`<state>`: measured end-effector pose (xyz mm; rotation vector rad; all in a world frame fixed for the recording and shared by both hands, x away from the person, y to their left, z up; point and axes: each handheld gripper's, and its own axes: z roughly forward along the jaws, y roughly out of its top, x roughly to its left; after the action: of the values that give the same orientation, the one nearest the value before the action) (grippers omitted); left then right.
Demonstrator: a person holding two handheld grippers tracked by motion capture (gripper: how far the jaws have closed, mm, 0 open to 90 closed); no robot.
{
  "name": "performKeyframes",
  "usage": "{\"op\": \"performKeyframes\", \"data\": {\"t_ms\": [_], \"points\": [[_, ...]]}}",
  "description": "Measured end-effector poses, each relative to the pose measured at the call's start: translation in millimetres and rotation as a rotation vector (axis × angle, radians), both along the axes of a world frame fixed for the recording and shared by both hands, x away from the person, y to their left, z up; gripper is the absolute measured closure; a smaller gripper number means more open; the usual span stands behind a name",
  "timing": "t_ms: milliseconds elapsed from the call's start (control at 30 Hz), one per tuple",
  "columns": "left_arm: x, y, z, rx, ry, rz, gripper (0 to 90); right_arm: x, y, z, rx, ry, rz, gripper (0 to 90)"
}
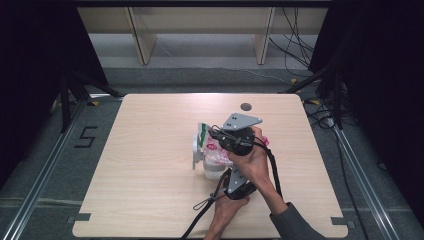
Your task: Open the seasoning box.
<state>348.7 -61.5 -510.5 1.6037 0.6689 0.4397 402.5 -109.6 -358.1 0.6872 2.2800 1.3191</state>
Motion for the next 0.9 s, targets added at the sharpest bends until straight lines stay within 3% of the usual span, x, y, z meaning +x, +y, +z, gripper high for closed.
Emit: {"op": "performKeyframes", "data": {"t_ms": [100, 200, 233, 333, 567, 600, 700, 800, 867, 900], "points": [[-0.2, 0.4, 0.9, -0.002, -0.009, 0.003, 74.2, -0.1, -1.6, 1.3, 0.011, 0.008, 0.002, 90.0], [-0.7, 1.3, 2.5, -0.006, -0.014, 0.0, 74.1, -1.3, -1.1, 4.1, 0.016, -0.029, 0.009, 90.0], [-0.7, 1.3, 2.4, -0.008, -0.014, 0.0, 74.2, -2.4, -0.4, 4.1, 0.018, -0.01, 0.012, 90.0], [0.0, 0.5, -0.1, -0.007, -0.002, -0.002, 74.1, 0.4, 0.3, 1.2, -0.006, -0.024, 0.018, 90.0], [-0.2, 1.2, 1.7, -0.002, -0.011, -0.005, 74.1, -0.6, -2.6, 4.1, 0.031, 0.001, 0.011, 90.0], [-0.2, 1.0, 1.4, 0.0, -0.007, -0.004, 74.1, 0.7, -3.6, 4.1, 0.025, -0.019, 0.013, 90.0], [0.0, 0.4, 0.1, -0.003, -0.002, -0.006, 74.1, 1.0, -2.1, 1.2, 0.014, 0.006, 0.019, 90.0], [-0.3, 1.5, 1.7, -0.004, -0.01, -0.006, 74.1, 0.6, -2.9, 3.7, 0.012, -0.012, 0.021, 90.0], [0.0, 1.1, 0.8, -0.007, -0.005, -0.008, 74.1, -0.7, -1.0, 2.7, 0.01, 0.0, 0.017, 90.0], [0.2, 0.7, -0.1, -0.007, -0.005, -0.006, 74.1, 0.4, -0.4, 1.0, 0.004, -0.018, 0.012, 90.0]]}}
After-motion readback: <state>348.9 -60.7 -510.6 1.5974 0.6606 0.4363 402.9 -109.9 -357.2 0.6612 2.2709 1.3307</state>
